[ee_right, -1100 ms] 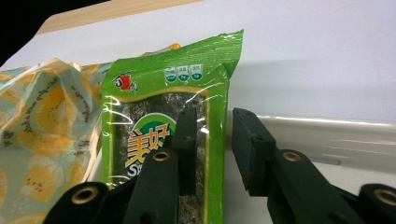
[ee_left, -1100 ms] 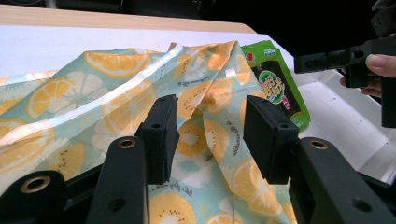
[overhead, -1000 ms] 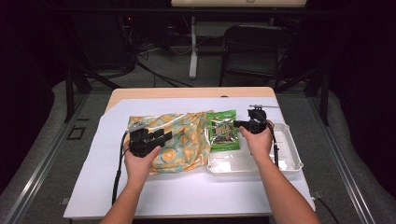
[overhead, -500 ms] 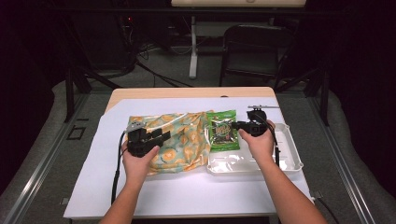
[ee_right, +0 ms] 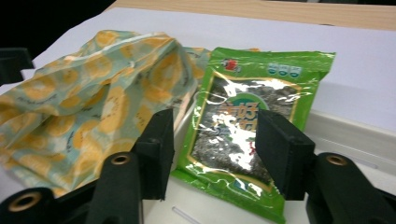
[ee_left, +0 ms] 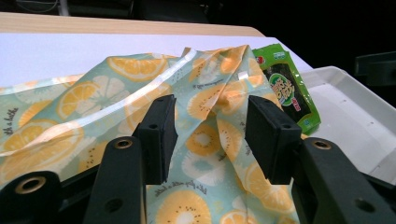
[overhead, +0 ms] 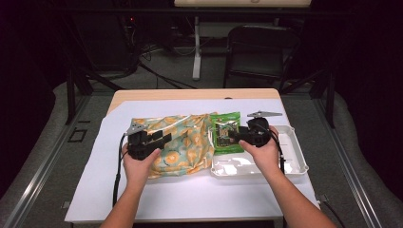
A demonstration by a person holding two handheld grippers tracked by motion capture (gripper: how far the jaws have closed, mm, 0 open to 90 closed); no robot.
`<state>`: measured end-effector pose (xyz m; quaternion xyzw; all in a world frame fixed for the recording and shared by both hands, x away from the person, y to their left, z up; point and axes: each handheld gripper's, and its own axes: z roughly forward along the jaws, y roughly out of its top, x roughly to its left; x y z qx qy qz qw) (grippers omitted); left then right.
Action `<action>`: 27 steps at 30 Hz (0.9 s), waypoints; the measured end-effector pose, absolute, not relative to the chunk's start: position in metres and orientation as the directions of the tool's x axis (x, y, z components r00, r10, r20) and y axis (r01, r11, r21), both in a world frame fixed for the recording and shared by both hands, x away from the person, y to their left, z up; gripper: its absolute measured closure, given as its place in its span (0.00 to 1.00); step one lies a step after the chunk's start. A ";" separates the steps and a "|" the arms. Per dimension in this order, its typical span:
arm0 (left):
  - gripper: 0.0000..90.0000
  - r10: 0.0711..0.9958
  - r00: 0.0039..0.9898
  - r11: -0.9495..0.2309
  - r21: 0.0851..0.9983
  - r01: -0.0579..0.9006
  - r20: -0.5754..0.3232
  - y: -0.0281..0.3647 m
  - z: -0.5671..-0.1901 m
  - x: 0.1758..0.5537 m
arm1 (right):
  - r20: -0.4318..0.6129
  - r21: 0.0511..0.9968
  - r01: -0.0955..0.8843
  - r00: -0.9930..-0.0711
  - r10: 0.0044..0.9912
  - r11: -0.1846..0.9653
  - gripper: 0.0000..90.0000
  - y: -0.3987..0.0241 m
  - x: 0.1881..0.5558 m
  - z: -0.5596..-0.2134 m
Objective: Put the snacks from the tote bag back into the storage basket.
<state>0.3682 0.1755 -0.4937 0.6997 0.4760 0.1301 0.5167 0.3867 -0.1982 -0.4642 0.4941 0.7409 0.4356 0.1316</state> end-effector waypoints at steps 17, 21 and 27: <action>0.56 0.819 0.495 -0.009 0.857 0.515 -0.289 0.180 -0.492 0.366 | 0.160 0.801 0.536 -0.622 0.767 0.268 0.49 -0.168 0.344 -0.465; 0.56 0.823 0.488 -0.001 0.859 0.512 -0.290 0.181 -0.492 0.366 | 0.136 0.809 0.506 -0.655 0.743 0.298 0.49 -0.160 0.332 -0.470; 0.55 0.827 0.482 -0.002 0.856 0.516 -0.289 0.183 -0.493 0.366 | 0.119 0.820 0.467 -0.704 0.700 0.330 0.49 -0.148 0.309 -0.487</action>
